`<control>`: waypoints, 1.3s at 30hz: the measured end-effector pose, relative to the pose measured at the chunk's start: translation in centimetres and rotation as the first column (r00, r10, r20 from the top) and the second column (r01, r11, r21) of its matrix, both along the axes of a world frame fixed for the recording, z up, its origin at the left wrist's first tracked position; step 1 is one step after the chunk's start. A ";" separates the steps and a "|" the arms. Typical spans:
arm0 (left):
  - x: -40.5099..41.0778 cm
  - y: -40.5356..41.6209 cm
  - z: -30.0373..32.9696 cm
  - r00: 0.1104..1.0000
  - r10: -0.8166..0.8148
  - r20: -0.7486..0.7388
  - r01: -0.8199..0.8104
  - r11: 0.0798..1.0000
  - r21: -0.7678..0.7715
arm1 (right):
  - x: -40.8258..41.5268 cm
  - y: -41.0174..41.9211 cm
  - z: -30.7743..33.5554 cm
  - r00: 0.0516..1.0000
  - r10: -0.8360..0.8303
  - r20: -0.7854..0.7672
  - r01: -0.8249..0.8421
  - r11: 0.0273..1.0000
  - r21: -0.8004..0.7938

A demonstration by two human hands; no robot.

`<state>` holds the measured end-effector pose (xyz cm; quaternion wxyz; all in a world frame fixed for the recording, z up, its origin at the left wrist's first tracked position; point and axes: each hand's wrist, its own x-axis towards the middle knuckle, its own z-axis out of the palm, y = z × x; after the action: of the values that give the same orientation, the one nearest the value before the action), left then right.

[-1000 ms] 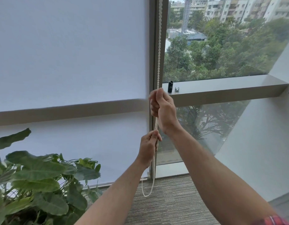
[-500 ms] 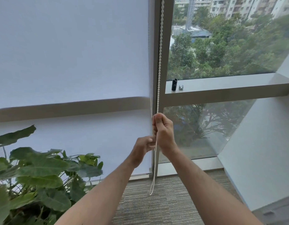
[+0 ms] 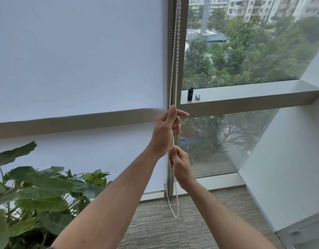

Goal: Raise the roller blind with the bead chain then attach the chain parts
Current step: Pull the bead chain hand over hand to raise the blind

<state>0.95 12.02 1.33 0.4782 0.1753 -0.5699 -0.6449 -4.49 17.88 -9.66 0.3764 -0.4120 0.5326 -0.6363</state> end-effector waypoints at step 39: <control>1.0 3.2 -7.0 0.949 0.110 0.297 -0.116 0.993 0.002 | -1.3 -3.1 10.0 1.000 -0.025 -0.016 0.019 0.961 -0.277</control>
<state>1.92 15.22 -5.69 0.4220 0.3068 -0.6178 -0.5883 -5.77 14.78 0.29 0.3028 -0.4609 0.4464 -0.7047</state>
